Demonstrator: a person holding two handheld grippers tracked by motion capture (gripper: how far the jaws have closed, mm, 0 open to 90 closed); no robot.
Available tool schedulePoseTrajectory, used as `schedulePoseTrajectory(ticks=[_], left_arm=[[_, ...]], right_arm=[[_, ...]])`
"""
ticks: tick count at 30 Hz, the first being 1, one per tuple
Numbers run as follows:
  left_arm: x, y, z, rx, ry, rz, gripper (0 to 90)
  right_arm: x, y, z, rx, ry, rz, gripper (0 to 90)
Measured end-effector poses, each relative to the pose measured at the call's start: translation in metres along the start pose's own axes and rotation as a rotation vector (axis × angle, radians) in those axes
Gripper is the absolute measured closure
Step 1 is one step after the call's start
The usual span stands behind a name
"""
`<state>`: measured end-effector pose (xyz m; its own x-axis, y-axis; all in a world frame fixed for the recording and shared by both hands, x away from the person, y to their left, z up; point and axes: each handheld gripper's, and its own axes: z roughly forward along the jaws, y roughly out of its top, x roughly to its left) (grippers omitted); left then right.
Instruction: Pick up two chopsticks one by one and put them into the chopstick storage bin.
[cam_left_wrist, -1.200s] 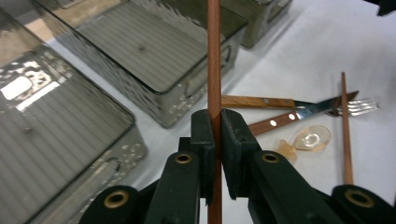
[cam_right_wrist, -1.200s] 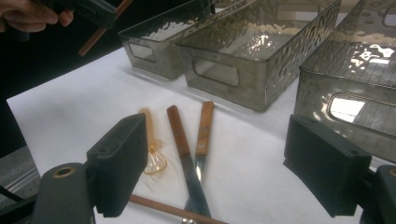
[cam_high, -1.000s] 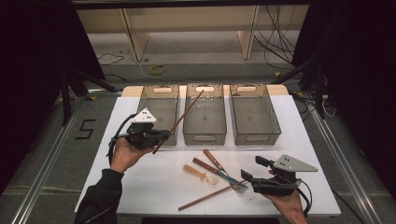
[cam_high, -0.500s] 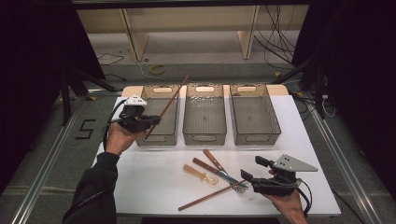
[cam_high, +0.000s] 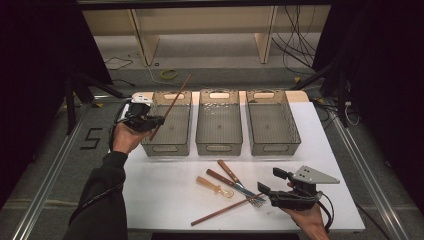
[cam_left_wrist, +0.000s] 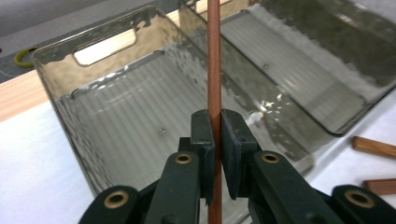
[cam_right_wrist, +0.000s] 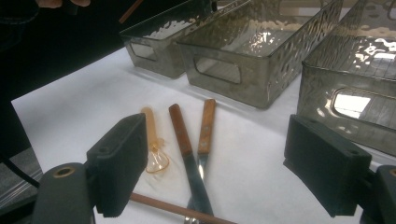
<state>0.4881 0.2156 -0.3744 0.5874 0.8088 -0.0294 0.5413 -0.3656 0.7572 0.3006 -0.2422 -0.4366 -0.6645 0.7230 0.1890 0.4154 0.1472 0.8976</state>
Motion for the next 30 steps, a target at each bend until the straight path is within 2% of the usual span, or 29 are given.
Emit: schedulePoseTrajectory(ticks=[7, 11, 16, 18, 21, 30], left_arm=[[0.009, -0.002, 0.010, 0.007, 0.019, -0.026, 83.6], [0.014, -0.006, 0.018, 0.027, 0.023, -0.044, 83.5], [0.014, -0.008, 0.021, 0.039, 0.031, -0.039, 83.5], [0.016, -0.010, 0.021, 0.036, 0.034, -0.054, 83.5], [0.017, -0.011, 0.022, 0.042, 0.038, -0.053, 83.5], [0.023, -0.021, 0.031, 0.084, 0.052, -0.078, 82.9]], right_arm=[[0.000, -0.001, 0.001, 0.003, 0.001, -0.003, 22.5], [0.001, -0.001, 0.001, 0.006, 0.003, -0.004, 22.5], [0.001, -0.001, 0.001, 0.009, 0.005, -0.001, 22.5], [0.001, -0.001, 0.001, 0.010, 0.005, -0.001, 22.5], [0.001, -0.001, 0.001, 0.012, 0.004, -0.001, 22.5], [0.001, -0.001, 0.001, 0.017, 0.006, -0.001, 22.5]])
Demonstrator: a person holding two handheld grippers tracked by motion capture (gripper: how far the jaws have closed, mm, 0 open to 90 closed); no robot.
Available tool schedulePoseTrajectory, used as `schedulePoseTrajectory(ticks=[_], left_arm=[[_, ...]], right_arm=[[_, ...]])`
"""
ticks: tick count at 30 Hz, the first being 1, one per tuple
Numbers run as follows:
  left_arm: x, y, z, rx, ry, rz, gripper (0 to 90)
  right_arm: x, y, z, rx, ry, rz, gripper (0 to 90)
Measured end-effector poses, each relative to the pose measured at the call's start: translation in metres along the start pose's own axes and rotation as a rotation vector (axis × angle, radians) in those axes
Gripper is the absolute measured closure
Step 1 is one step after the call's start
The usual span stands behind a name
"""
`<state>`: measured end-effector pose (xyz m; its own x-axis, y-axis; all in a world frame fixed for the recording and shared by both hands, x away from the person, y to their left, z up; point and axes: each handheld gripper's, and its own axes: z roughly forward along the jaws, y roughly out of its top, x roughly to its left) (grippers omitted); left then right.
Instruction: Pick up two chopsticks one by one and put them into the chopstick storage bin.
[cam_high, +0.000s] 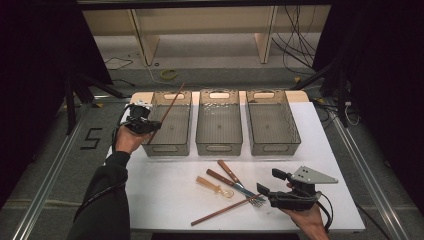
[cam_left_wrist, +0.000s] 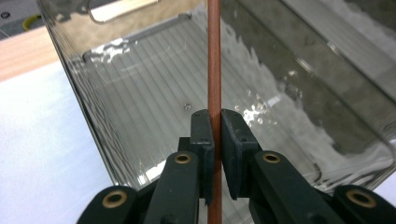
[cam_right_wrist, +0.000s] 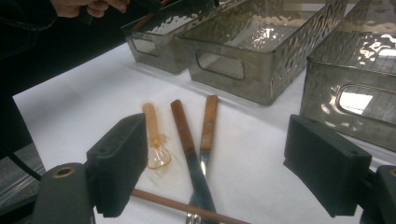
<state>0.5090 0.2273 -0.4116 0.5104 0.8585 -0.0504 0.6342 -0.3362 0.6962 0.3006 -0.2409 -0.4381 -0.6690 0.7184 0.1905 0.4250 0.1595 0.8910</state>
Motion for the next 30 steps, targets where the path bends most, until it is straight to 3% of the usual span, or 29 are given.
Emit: schedulePoseTrajectory(ticks=[4, 7, 10, 12, 13, 14, 16, 19, 25, 30], left_arm=[[0.002, -0.003, 0.002, 0.011, 0.002, -0.022, 81.2], [0.002, -0.003, 0.003, 0.029, -0.007, -0.036, 68.9], [0.001, -0.003, -0.002, 0.013, -0.020, -0.055, 62.4], [-0.002, -0.003, -0.007, -0.003, -0.043, -0.067, 52.1], [-0.005, -0.004, -0.010, 0.000, -0.051, -0.064, 52.1], [-0.008, -0.004, -0.012, -0.008, -0.059, -0.061, 44.6], [-0.015, -0.006, -0.016, -0.018, -0.076, -0.053, 37.7], [-0.027, -0.009, -0.021, -0.037, -0.108, -0.043, 32.3], [-0.053, -0.018, -0.030, -0.073, -0.165, -0.017, 26.3], [-0.077, -0.024, -0.033, -0.065, -0.204, 0.039, 23.7]], right_arm=[[0.000, 0.000, 0.000, 0.000, 0.000, -0.001, 22.5], [0.000, 0.000, 0.000, 0.000, 0.000, -0.002, 22.4], [0.000, 0.000, -0.001, -0.003, -0.003, -0.002, 22.4], [-0.001, 0.000, -0.001, -0.003, -0.003, -0.001, 22.4], [-0.001, 0.000, -0.001, -0.003, -0.003, -0.001, 22.4], [-0.001, 0.000, -0.001, -0.003, -0.005, -0.001, 22.3], [-0.001, 0.000, -0.001, -0.004, -0.005, -0.003, 22.3], [-0.001, 0.000, -0.002, -0.005, -0.007, -0.004, 22.3], [-0.001, 0.000, -0.002, -0.004, -0.012, -0.003, 22.3], [-0.001, 0.001, -0.003, -0.008, -0.014, -0.005, 22.3]])
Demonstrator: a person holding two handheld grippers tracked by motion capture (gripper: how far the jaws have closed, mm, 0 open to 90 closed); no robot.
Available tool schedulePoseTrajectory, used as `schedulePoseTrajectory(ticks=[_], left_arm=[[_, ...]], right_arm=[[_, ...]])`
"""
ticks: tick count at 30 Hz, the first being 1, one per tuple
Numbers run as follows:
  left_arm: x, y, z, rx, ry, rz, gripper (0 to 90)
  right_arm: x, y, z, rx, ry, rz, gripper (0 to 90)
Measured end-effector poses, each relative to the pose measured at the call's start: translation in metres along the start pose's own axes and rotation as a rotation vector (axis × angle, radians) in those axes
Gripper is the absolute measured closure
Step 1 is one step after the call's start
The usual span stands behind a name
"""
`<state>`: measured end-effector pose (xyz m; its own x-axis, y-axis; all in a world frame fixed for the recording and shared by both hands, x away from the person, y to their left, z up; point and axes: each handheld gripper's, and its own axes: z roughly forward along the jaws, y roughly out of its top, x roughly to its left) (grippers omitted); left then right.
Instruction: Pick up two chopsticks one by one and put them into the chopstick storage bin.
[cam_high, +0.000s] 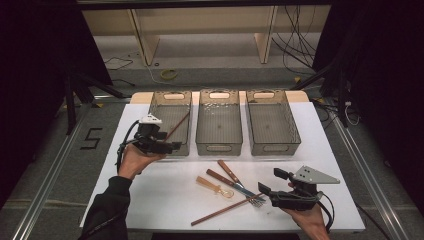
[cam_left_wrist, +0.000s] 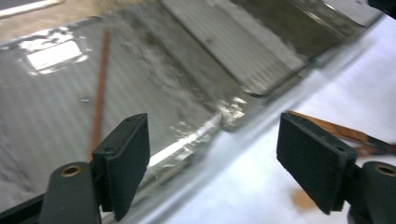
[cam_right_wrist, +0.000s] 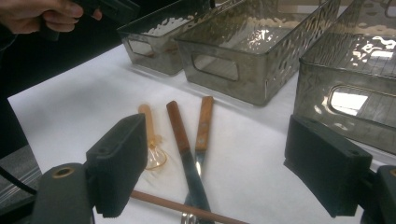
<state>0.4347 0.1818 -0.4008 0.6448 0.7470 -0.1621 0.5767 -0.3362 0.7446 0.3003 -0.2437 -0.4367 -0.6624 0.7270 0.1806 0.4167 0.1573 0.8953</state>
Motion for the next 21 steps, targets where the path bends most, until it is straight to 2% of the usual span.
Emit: schedulePoseTrajectory(ticks=[5, 10, 15, 21], left_arm=[[-0.024, -0.004, 0.002, 0.003, -0.040, 0.035, 21.9], [-0.046, -0.011, 0.010, 0.053, -0.076, 0.077, 20.7], [-0.066, -0.017, 0.017, 0.080, -0.103, 0.112, 20.7], [-0.086, -0.025, 0.025, 0.130, -0.137, 0.151, 20.8]], right_arm=[[-0.001, 0.000, -0.001, 0.001, -0.003, -0.003, 22.3], [-0.001, -0.001, -0.001, 0.004, -0.004, -0.004, 22.3], [-0.001, -0.001, -0.001, 0.005, -0.004, -0.004, 22.3], [0.000, -0.001, 0.000, 0.010, -0.003, -0.008, 22.3]])
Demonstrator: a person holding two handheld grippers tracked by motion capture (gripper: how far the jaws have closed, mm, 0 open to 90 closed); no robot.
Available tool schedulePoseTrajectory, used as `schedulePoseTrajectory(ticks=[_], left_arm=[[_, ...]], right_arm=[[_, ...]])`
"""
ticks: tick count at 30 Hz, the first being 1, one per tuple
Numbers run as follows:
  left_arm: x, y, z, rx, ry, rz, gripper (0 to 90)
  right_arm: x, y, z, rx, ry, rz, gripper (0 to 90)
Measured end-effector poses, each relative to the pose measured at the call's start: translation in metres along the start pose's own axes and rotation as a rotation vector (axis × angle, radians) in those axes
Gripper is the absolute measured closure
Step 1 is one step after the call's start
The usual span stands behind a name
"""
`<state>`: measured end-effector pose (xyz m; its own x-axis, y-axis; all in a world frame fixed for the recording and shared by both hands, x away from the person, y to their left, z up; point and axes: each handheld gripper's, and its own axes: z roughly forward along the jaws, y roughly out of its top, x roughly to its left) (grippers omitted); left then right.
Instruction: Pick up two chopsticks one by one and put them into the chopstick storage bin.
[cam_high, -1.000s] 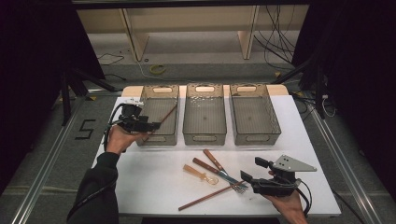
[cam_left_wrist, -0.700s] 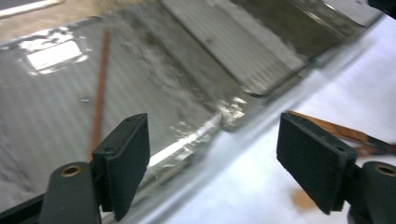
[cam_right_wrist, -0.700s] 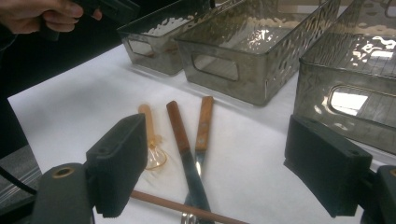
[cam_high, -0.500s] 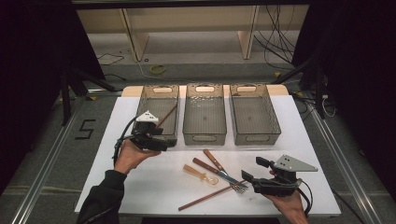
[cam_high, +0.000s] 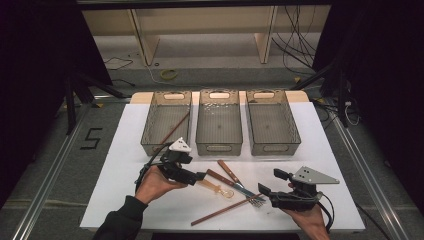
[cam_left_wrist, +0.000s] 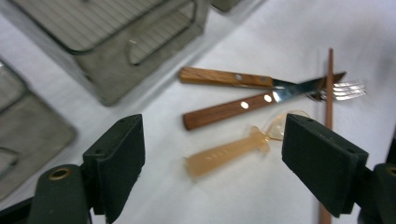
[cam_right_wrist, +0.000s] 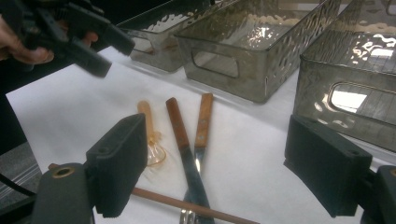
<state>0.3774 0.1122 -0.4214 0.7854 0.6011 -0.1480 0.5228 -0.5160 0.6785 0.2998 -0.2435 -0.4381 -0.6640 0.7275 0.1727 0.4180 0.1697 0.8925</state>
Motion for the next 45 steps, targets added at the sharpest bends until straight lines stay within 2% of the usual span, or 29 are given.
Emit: schedulePoseTrajectory(ticks=[6, 13, 20, 22, 27, 32, 45], left_arm=[[-0.021, -0.010, 0.014, 0.083, -0.015, 0.042, 20.7], [-0.039, -0.015, 0.023, 0.125, -0.054, 0.062, 21.6], [-0.052, -0.016, 0.030, 0.140, -0.072, 0.086, 22.5], [-0.055, -0.016, 0.032, 0.154, -0.073, 0.104, 22.8], [-0.066, -0.017, 0.041, 0.214, -0.069, 0.160, 26.9], [-0.072, -0.019, 0.048, 0.252, -0.077, 0.188, 34.6], [-0.084, -0.021, 0.057, 0.274, -0.117, 0.244, 53.3]], right_arm=[[0.000, 0.000, 0.000, 0.002, 0.004, 0.000, 22.2], [0.000, -0.001, 0.001, 0.011, 0.009, -0.003, 22.1], [0.001, -0.001, 0.001, 0.011, 0.009, -0.003, 22.1], [0.001, -0.001, 0.002, 0.012, 0.009, -0.003, 22.1], [0.001, -0.001, 0.002, 0.018, 0.011, -0.003, 22.0], [0.001, -0.001, 0.003, 0.024, 0.016, -0.003, 22.0], [0.001, -0.001, 0.003, 0.025, 0.019, -0.004, 22.0]])
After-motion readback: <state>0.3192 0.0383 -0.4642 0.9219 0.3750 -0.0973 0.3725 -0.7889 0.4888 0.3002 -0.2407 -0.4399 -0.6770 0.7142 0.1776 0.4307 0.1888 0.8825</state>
